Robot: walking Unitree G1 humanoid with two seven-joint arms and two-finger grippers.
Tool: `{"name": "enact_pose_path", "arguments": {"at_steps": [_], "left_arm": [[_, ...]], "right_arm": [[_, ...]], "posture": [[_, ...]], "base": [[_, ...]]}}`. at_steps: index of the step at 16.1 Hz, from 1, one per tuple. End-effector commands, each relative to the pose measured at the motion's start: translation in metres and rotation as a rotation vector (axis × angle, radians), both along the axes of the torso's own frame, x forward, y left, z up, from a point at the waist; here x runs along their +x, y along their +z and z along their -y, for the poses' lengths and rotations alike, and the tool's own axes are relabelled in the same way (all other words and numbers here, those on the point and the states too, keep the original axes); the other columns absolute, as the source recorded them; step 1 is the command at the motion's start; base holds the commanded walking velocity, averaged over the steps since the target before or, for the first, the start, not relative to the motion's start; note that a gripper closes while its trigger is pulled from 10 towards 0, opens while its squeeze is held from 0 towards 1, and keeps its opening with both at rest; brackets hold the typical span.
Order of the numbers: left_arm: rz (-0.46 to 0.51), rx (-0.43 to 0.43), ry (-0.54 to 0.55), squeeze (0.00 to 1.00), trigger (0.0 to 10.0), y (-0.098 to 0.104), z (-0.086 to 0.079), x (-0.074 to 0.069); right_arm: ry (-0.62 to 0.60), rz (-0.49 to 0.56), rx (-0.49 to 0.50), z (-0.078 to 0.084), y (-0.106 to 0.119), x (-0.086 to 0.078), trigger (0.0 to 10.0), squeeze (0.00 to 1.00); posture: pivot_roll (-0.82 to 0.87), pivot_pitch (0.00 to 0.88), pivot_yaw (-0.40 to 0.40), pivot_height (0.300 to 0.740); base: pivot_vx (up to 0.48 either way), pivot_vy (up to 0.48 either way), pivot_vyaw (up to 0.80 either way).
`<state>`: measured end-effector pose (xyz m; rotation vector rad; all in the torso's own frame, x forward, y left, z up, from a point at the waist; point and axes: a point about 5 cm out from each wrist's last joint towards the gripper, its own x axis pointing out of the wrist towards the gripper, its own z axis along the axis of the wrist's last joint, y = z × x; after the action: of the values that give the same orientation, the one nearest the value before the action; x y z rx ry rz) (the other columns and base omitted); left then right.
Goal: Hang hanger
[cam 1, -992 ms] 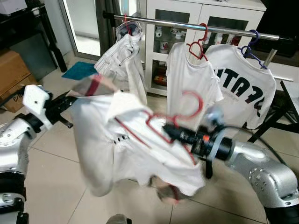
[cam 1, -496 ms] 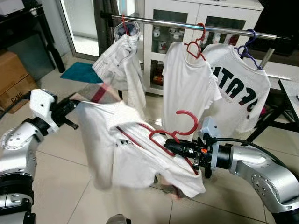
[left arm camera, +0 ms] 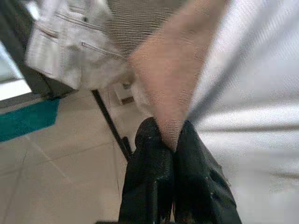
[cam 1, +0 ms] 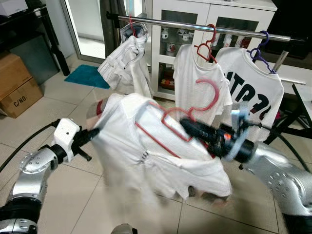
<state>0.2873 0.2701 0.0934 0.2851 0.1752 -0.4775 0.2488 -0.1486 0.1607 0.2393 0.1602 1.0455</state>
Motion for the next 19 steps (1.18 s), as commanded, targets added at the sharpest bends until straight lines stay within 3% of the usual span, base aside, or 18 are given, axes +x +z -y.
{"name": "enact_pose_path", "arguments": {"at_steps": [1, 2, 3, 7, 8, 9, 10, 12, 15, 19], "left_arm": [[0.123, -0.022, 0.073, 0.0, 0.0, 0.022, -0.01, 0.009], [0.154, -0.031, 0.088, 0.0, 0.0, 0.026, -0.012, 0.01], [0.3, -0.056, 0.189, 0.0, 0.0, 0.052, -0.026, 0.017], [0.395, -0.086, 0.242, 0.0, 0.0, 0.068, -0.034, 0.018], [0.388, -0.088, 0.246, 0.0, 0.0, 0.067, -0.034, 0.017], [0.315, -0.05, 0.274, 0.0, 0.0, 0.054, -0.034, 0.017], [0.288, -0.038, 0.284, 0.0, 0.0, 0.049, -0.034, 0.017], [0.193, 0.023, 0.408, 0.0, 0.0, 0.029, -0.045, 0.014], [0.15, -0.002, 0.492, 0.0, 0.0, 0.022, -0.048, 0.014], [0.178, -0.067, 0.564, 0.0, 0.0, 0.025, -0.052, 0.016]], "right_arm": [[0.011, -0.01, -0.125, 0.0, -0.011, -0.002, 10.0, 0.0], [0.009, -0.016, -0.169, 0.001, -0.016, -0.002, 10.0, 0.0], [-0.01, -0.063, -0.276, 0.006, -0.031, -0.002, 10.0, 0.0], [-0.015, -0.096, -0.371, 0.011, -0.042, -0.003, 10.0, 0.0], [-0.024, -0.081, -0.344, 0.009, -0.039, -0.002, 10.0, 0.0], [-0.032, -0.034, -0.193, 0.004, -0.022, 0.0, 10.0, 0.0], [-0.027, -0.019, -0.154, 0.003, -0.017, 0.0, 10.0, 0.0], [0.016, 0.038, 0.051, 0.001, 0.008, -0.004, 10.0, 0.0], [0.038, 0.054, 0.152, 0.002, 0.019, -0.007, 10.0, 0.0], [0.033, 0.033, 0.139, 0.003, 0.017, -0.007, 10.0, 0.0]], "posture": [[0.0, 0.0, 0.046, 0.74], [0.0, 0.0, 0.046, 0.74], [0.0, 0.0, 0.046, 0.74], [0.0, 0.0, 0.049, 0.74], [0.0, 0.0, 0.048, 0.74], [0.0, 0.0, 0.05, 0.74], [0.0, 0.0, 0.05, 0.74], [-0.01, 0.0, 0.052, 0.74], [-0.01, 0.0, 0.048, 0.74], [0.0, 0.0, 0.045, 0.74]], "base": [[0.0, 0.0, 0.0], [0.0, 0.0, 0.0], [0.0, 0.0, 0.0], [0.0, 0.0, 0.0], [0.0, 0.0, 0.0], [0.0, 0.0, 0.0], [0.0, 0.0, 0.0], [0.0, 0.0, 0.0], [0.0, 0.0, 0.0], [0.0, 0.0, 0.0]]}}
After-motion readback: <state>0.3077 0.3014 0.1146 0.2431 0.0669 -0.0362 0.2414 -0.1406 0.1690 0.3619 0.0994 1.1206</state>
